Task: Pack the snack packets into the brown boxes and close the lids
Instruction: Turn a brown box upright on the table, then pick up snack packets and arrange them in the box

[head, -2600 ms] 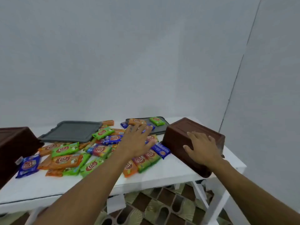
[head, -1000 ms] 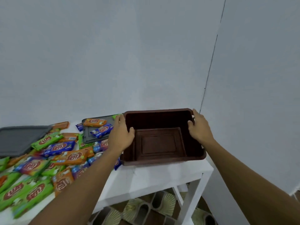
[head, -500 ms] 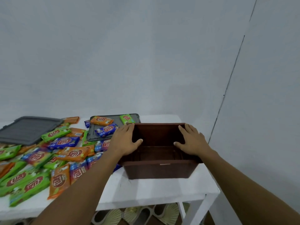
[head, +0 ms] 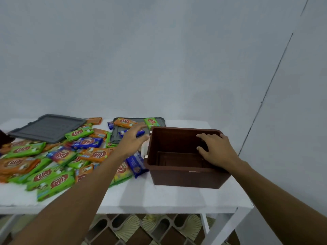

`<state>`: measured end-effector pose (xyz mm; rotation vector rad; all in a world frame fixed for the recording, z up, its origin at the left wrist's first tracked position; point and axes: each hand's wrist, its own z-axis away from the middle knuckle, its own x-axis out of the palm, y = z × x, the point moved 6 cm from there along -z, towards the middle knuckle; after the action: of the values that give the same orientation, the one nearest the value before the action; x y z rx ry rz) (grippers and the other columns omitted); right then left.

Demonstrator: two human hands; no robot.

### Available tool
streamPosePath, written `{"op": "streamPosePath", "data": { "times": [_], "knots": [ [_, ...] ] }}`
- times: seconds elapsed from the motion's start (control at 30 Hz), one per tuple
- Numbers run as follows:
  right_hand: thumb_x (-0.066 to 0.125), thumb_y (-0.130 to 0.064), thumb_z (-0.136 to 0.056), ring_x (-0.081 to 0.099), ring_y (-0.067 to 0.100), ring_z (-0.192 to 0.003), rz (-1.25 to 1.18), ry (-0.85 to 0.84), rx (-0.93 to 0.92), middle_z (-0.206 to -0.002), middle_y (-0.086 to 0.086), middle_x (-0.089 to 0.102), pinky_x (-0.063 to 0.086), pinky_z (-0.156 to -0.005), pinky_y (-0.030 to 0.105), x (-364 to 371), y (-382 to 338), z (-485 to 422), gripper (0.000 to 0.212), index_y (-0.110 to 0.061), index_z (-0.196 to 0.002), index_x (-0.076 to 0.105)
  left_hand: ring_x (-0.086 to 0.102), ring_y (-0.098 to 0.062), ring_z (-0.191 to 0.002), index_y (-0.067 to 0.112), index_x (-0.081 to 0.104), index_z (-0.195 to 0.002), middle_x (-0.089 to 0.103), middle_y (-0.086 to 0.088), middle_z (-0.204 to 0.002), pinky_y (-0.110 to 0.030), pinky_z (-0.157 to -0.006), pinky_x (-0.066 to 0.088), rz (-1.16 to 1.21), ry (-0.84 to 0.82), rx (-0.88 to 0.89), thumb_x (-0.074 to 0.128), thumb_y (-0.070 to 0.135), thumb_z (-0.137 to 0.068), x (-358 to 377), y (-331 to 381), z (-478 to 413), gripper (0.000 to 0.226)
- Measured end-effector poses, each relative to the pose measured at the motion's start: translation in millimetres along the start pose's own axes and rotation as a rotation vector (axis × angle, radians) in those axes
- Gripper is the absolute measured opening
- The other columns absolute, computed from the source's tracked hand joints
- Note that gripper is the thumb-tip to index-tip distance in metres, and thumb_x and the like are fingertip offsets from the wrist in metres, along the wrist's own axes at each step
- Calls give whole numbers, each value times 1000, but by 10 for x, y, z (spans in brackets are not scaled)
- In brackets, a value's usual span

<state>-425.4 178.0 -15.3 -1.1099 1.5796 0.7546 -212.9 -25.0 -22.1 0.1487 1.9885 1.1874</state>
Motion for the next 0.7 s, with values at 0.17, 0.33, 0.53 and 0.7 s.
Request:
{"op": "streamPosePath", "data": {
  "times": [0.17,0.33,0.53,0.7],
  "knots": [
    [52,-42,-93,51,17,-115,-88,-16,-181,-122,-4,61,44,-94,42,51,-780,-185,43,-28,-134,51,44,-11,-118,20,46,-139,46,-1,-142,-24,-92,35,-398,-246,-98,68,31,-88,-386,-597,291,57],
    [53,-39,-92,47,18,-113,-86,-15,-309,-119,-4,57,44,-89,39,37,-1581,-373,41,-29,-132,53,-2,-16,-149,30,17,-153,4,5,-162,-49,-119,1,-761,-537,-29,62,79,-65,-524,-1406,820,110],
    [54,-42,-93,44,16,-121,5,-149,-377,-131,-4,56,38,-93,36,177,-2182,-489,44,-30,-135,49,3,-26,-148,29,16,-152,17,0,-160,-53,-117,-2,-835,-539,75,65,73,-69,-655,-1371,801,107],
    [62,-40,-88,40,20,-131,234,-457,-344,-140,1,51,23,-111,52,542,-2556,-550,59,-32,-142,41,21,-27,-138,27,21,-148,30,-2,-151,-50,-114,20,-653,-534,86,73,55,-70,-691,-1298,749,98]
  ]
}}
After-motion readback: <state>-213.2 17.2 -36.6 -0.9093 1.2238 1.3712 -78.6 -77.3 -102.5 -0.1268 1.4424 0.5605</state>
